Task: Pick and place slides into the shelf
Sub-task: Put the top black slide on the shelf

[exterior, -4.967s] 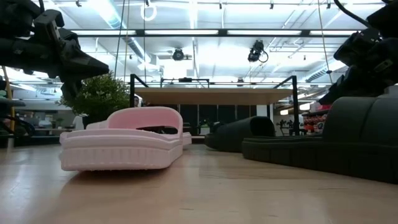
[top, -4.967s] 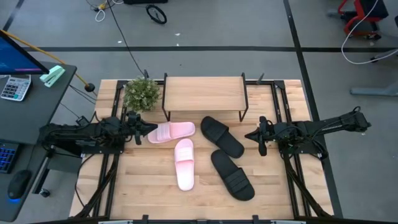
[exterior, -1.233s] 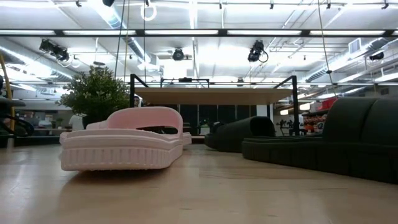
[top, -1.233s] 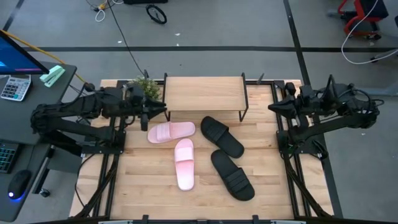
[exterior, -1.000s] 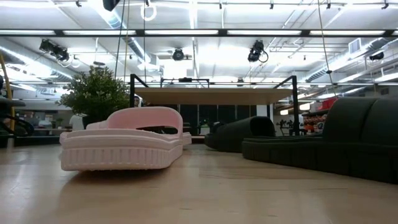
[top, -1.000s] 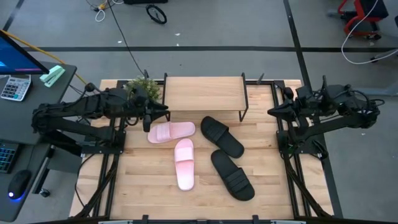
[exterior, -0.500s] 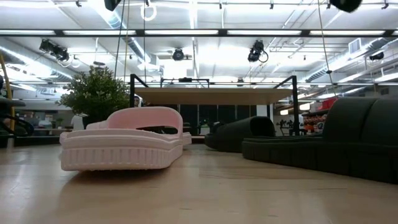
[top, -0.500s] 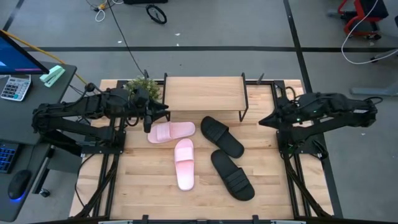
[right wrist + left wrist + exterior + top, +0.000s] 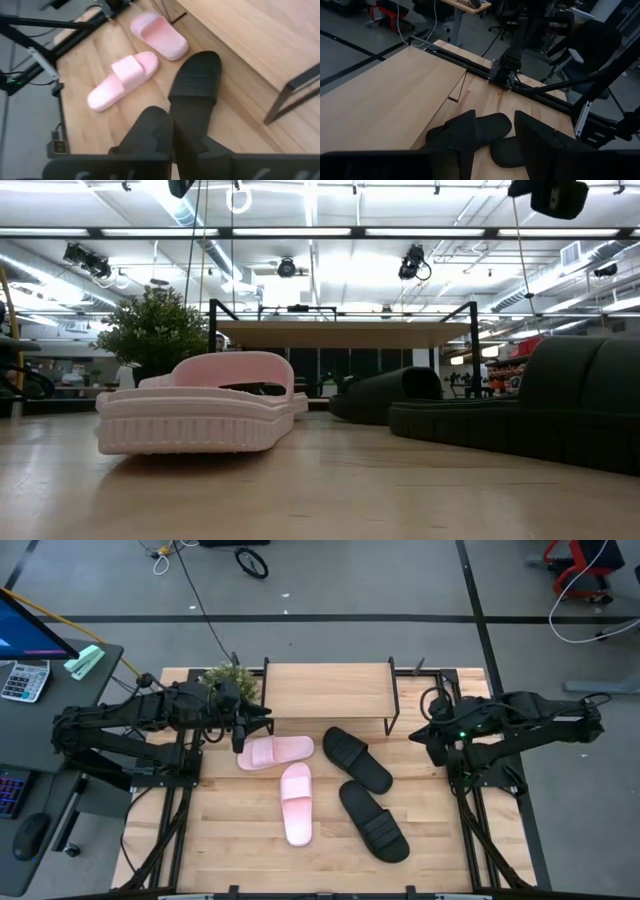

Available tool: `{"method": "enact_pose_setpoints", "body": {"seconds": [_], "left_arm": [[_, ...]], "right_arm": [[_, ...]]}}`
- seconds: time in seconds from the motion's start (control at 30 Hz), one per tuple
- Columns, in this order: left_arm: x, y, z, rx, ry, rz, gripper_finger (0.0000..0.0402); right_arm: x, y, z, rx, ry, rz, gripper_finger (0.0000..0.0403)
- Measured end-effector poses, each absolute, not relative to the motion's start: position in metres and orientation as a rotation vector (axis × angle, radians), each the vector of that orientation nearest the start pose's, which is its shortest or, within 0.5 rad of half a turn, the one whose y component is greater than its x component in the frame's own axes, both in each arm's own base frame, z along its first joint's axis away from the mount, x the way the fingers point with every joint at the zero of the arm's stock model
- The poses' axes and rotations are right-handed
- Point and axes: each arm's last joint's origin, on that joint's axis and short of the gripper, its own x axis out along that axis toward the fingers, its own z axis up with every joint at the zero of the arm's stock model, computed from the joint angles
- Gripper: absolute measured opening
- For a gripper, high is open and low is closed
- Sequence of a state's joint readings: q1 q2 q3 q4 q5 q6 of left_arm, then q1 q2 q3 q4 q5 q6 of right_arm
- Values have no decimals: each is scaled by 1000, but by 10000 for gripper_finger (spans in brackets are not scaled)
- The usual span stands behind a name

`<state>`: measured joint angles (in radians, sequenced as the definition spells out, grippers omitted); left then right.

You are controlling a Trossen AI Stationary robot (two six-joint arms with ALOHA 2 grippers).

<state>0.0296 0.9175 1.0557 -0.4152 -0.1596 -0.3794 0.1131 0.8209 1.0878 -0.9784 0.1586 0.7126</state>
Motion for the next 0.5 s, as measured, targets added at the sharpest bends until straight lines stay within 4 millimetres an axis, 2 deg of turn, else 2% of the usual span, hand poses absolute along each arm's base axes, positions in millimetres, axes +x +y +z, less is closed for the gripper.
{"method": "enact_pose_setpoints", "body": {"seconds": [0.23, 0.5], "left_arm": [[186, 10, 380, -357, 241, 239, 151], [186, 10, 379, -357, 248, 240, 145]], "right_arm": [[155, 13, 345, 470, 750, -288, 48], [172, 15, 323, 476, 944, -368, 122]]}}
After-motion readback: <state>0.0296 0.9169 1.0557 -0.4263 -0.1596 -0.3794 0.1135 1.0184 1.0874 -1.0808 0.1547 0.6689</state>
